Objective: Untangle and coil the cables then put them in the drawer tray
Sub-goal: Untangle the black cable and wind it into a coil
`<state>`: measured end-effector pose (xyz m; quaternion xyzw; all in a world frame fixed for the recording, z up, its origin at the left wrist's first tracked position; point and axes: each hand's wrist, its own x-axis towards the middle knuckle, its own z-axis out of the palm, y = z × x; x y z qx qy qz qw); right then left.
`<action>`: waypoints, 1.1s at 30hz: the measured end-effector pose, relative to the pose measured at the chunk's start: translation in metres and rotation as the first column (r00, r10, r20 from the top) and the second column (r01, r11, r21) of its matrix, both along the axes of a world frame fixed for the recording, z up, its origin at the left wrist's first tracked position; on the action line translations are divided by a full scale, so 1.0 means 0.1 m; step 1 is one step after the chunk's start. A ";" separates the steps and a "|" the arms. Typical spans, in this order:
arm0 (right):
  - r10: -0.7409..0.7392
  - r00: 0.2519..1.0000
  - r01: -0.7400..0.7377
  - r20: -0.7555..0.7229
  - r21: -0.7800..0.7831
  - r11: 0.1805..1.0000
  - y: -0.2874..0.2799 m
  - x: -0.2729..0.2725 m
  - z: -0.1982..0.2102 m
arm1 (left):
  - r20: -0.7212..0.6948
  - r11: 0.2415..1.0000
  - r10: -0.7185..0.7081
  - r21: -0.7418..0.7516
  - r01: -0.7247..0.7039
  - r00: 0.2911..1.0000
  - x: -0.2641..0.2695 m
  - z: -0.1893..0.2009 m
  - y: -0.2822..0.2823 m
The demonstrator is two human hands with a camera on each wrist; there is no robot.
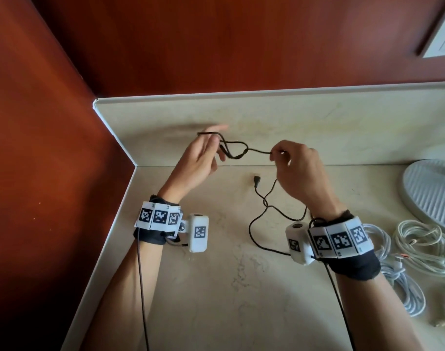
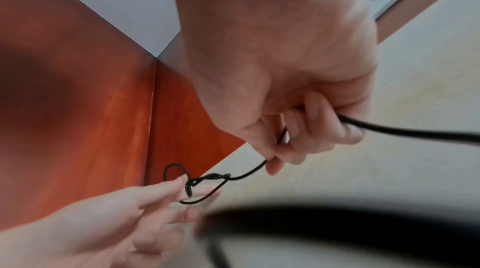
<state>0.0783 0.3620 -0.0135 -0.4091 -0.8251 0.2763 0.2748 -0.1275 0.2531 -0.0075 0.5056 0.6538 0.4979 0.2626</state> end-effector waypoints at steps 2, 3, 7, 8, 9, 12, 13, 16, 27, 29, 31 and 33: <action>-0.050 0.999 0.050 -0.016 -0.004 0.999 0.04 0.04 0.03 | 0.123 0.996 0.062 0.050 -0.068 0.991 0.01 0.03 -0.01; -0.066 0.998 0.066 0.016 -0.013 0.998 0.06 0.05 0.02 | 0.197 0.994 0.074 0.060 -0.087 0.978 0.05 0.05 -0.01; -0.096 0.983 0.104 0.155 -0.041 0.994 0.06 0.06 0.00 | 0.382 0.989 -0.006 0.139 -0.051 0.924 0.17 0.19 -0.05; -0.111 0.980 0.118 0.163 -0.037 0.992 0.05 0.07 0.02 | 0.419 0.988 -0.037 0.151 -0.029 0.907 0.18 0.22 -0.05; -0.119 0.976 0.126 0.180 -0.023 0.992 0.05 0.09 0.02 | 0.468 0.987 -0.066 0.159 -0.010 0.881 0.21 0.25 -0.04; -0.004 0.965 0.021 0.264 -0.060 0.998 0.06 0.10 0.07 | 0.561 0.981 -0.103 0.193 -0.009 0.822 0.34 0.31 -0.01; 0.089 0.963 -0.062 0.256 -0.112 0.992 0.05 0.08 0.06 | 0.542 0.980 -0.096 0.200 -0.017 0.835 0.39 0.31 0.00; 0.280 0.955 -0.265 0.098 -0.141 0.954 -0.06 0.03 0.11 | 0.416 0.977 -0.121 0.212 0.033 0.901 0.54 0.30 0.02; 0.257 0.802 -0.430 -0.539 -0.223 0.875 -0.23 -0.06 0.26 | 0.495 0.952 0.106 0.198 -0.231 0.862 0.52 0.35 -0.04; 0.076 0.766 -0.364 -0.638 -0.334 0.869 -0.21 -0.04 0.31 | 0.540 0.942 0.156 0.170 -0.288 0.827 0.49 0.31 -0.06; -0.052 0.757 -0.287 -0.652 -0.402 0.869 -0.17 0.01 0.34 | 0.550 0.946 0.155 0.157 -0.285 0.820 0.49 0.26 -0.12; -0.006 0.798 -0.298 -0.602 -0.403 0.865 -0.15 0.04 0.33 | 0.561 0.955 0.111 0.167 -0.244 0.820 0.52 0.24 -0.18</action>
